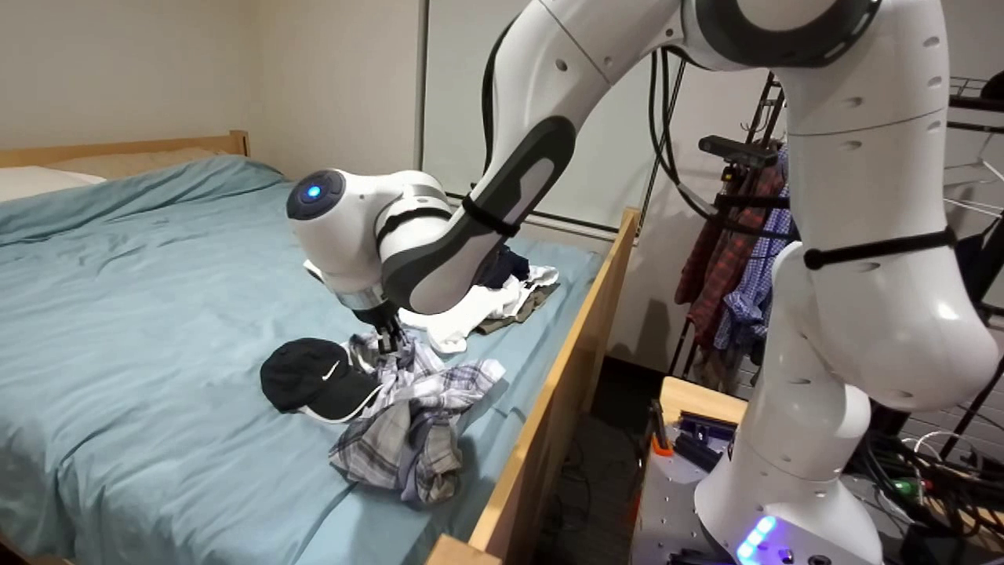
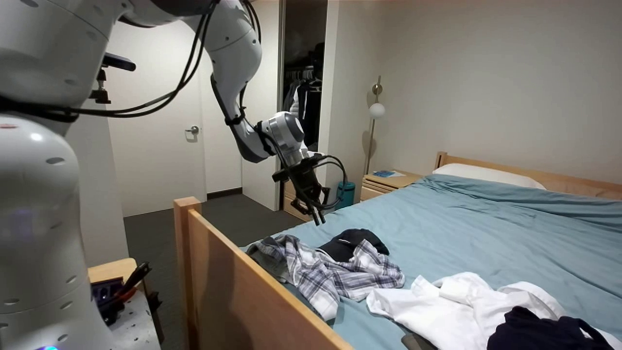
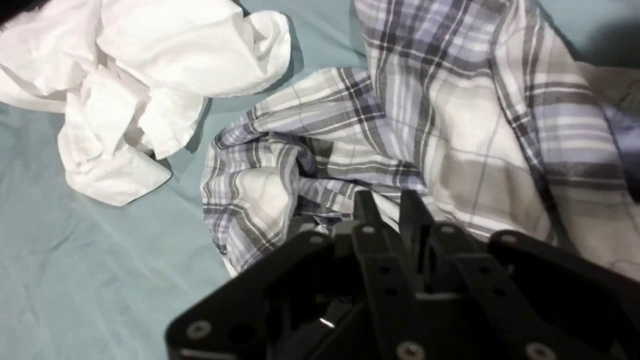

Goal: Put the checked object on top of the white cloth

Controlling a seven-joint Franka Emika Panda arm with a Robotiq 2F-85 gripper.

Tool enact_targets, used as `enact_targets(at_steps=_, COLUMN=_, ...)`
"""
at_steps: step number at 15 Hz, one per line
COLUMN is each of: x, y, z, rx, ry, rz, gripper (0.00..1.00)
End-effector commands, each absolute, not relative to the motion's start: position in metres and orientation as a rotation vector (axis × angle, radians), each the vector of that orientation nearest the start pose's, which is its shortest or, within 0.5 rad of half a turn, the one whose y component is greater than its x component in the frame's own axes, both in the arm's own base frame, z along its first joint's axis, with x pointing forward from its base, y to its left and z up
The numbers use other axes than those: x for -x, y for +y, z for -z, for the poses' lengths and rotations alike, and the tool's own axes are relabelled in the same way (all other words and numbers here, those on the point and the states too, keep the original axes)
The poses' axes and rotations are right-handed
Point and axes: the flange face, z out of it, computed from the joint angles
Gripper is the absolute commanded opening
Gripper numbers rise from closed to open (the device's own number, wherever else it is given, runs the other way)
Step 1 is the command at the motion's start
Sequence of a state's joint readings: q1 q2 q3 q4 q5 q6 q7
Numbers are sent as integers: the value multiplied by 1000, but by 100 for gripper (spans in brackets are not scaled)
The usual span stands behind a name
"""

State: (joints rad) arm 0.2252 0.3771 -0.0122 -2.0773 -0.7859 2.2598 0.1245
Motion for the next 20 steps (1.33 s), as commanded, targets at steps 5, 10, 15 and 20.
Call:
enact_targets(at_steps=5, x=-520, y=152, z=-210, rx=-2260, ry=1316, rz=148, gripper=74)
enact_targets(at_steps=10, x=-501, y=152, z=-194, rx=-2139, ry=1630, rz=201, gripper=100)
enact_targets(at_steps=15, x=-502, y=158, z=-152, rx=-2003, ry=1932, rz=316, gripper=100)
enact_targets(at_steps=20, x=-510, y=167, z=-111, rx=-1993, ry=1930, rz=391, gripper=100)
